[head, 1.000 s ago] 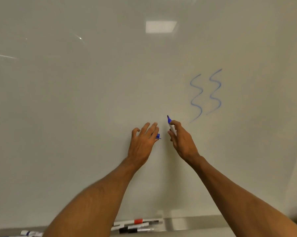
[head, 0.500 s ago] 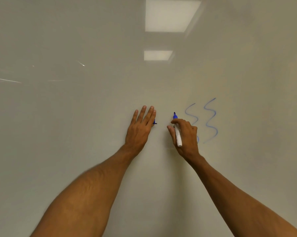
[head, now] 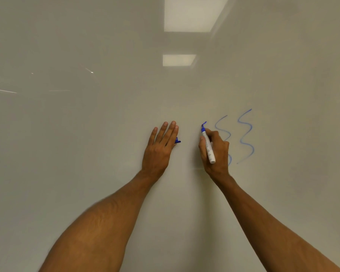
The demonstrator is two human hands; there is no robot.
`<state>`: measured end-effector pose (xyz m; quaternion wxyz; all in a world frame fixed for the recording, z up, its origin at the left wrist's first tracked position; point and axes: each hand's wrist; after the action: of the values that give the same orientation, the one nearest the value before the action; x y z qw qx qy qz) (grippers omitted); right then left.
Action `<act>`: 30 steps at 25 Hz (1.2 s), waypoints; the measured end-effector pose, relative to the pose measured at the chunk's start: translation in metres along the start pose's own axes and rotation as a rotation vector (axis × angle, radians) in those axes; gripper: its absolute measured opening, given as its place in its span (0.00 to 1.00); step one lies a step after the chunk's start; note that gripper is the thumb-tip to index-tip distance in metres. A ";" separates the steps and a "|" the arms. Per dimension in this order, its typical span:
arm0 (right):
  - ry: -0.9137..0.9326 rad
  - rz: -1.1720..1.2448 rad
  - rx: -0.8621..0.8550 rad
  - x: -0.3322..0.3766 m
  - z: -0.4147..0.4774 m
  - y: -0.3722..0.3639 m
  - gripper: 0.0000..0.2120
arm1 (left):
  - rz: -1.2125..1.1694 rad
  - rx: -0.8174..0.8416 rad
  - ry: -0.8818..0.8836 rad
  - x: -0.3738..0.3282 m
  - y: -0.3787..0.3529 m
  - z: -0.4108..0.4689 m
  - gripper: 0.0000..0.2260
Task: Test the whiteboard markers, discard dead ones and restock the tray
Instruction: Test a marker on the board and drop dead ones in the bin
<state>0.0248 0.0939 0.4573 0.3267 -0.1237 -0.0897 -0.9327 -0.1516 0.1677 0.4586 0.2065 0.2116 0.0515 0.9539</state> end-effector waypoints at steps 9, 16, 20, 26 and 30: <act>0.066 -0.161 0.164 -0.009 -0.056 0.014 0.13 | -0.025 -0.026 0.009 -0.002 0.003 0.002 0.23; -0.091 -0.188 0.236 -0.018 -0.100 0.033 0.11 | -0.095 0.069 0.044 -0.007 0.018 0.000 0.23; -0.080 -0.297 0.389 -0.010 -0.115 0.040 0.13 | -0.125 0.145 0.050 -0.012 0.035 -0.014 0.20; 0.249 -0.474 0.538 0.009 -0.144 0.023 0.31 | -0.068 0.311 -0.027 -0.019 0.060 -0.097 0.20; 0.193 -0.256 0.599 0.037 -0.162 0.000 0.21 | -0.045 0.457 0.008 -0.016 0.080 -0.146 0.25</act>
<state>-0.0315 0.0320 0.3132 0.2355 0.0787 -0.3432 -0.9059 -0.2307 0.0867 0.3351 0.1743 0.2481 0.2718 0.9133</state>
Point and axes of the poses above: each hand's wrist, its own z-axis towards the middle knuckle, its own y-axis out of the back of the hand, x = y × z, and after that the axes turned 4 degrees about x, right-handed
